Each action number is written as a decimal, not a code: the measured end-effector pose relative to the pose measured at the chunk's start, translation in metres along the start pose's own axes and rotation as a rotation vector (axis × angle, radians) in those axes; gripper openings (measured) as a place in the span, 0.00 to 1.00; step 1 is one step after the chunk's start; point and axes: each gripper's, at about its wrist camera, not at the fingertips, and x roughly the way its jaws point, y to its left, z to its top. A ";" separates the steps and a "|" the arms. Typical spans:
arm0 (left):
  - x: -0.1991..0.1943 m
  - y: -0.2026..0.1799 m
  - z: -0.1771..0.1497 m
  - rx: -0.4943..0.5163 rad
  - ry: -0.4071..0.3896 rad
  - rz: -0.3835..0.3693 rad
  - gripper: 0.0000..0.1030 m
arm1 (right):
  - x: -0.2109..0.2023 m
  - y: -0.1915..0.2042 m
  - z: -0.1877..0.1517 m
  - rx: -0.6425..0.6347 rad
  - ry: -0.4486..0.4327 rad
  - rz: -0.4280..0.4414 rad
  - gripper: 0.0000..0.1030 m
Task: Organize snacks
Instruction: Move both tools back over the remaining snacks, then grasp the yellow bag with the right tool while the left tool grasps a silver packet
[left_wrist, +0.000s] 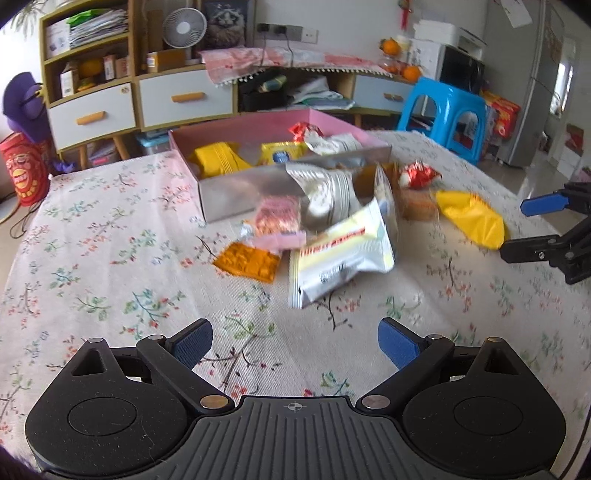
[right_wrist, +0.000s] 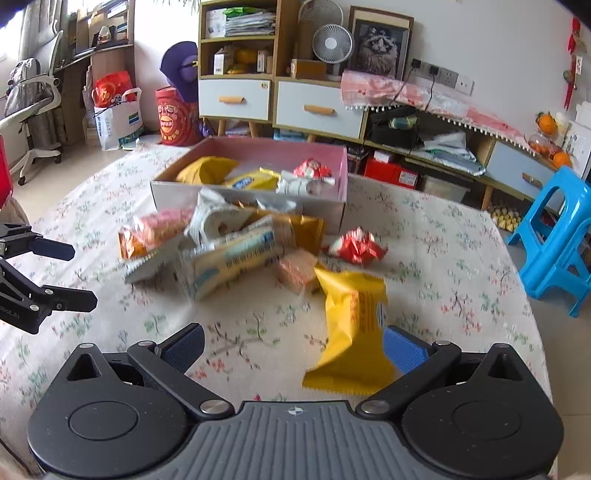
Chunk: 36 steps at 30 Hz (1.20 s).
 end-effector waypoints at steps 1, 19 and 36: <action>0.002 -0.001 -0.002 0.007 0.002 0.000 0.95 | 0.002 -0.002 -0.004 0.004 0.009 -0.004 0.90; 0.032 -0.021 0.001 0.123 -0.043 -0.008 0.94 | 0.046 -0.029 -0.030 0.085 0.084 0.030 0.90; 0.038 -0.035 0.009 0.200 -0.134 0.025 0.78 | 0.063 -0.030 -0.016 0.074 0.016 0.019 0.90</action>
